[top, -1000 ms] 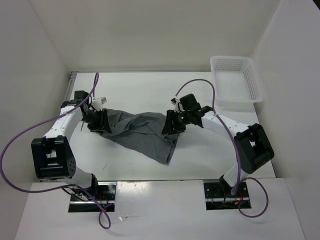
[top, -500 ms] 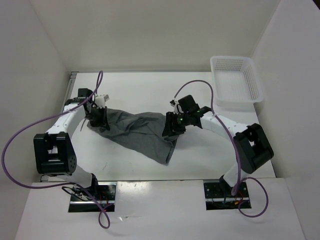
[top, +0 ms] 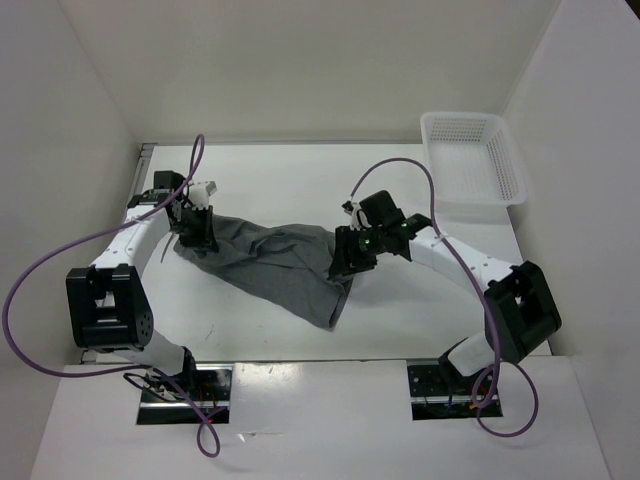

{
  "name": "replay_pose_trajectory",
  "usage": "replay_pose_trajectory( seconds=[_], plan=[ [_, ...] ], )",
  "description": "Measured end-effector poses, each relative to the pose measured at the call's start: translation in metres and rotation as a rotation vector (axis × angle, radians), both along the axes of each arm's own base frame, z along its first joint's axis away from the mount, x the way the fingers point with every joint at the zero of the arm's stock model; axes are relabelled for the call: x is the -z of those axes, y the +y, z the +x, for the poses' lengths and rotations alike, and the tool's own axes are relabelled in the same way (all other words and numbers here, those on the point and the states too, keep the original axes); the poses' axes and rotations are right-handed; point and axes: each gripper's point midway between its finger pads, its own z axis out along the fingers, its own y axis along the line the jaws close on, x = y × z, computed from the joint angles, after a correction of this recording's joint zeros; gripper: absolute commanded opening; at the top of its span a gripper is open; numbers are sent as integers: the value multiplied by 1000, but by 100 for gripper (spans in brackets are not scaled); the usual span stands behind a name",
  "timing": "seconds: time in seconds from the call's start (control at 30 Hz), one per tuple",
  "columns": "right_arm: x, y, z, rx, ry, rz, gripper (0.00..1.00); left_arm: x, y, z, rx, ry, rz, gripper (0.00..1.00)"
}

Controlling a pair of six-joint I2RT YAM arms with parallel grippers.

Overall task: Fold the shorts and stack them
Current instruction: Fold the shorts

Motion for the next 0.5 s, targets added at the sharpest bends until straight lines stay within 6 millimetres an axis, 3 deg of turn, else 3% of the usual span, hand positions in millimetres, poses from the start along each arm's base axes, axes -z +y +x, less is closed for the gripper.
replay_pose_trajectory(
  seconds=[0.17, 0.27, 0.4, 0.5],
  plan=[
    [-1, 18, -4, -29, -1, 38, 55, 0, 1, 1, -1, -2, 5, 1],
    [10, 31, -4, -46, 18, 57, 55, 0, 1, 1, -3, -2, 7, 1],
    [30, 33, -6, -39, 77, 37, 55, 0, 2, 1, -4, -3, 9, 1],
    [34, 32, -7, -37, 89, 25, 55, 1, 2, 1, -5, -4, 13, 1]
  ],
)
